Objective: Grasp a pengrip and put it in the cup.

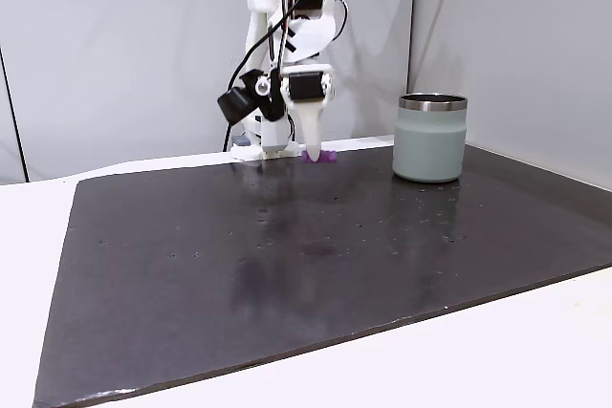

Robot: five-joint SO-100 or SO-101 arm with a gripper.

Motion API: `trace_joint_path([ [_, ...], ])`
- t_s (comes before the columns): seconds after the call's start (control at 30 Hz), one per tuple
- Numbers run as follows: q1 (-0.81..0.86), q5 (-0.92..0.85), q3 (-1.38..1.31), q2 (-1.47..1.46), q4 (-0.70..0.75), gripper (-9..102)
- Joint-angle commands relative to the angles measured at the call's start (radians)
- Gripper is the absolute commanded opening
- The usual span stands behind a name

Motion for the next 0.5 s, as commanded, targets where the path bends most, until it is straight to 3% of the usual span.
trace_joint_path([
  [0.0,-0.060,0.028,-0.017,0.167,0.055,0],
  [0.2,-0.207,0.038,-0.017,0.321,0.089,0],
  [0.47,-0.440,-0.060,-0.025,0.430,0.018,0],
])
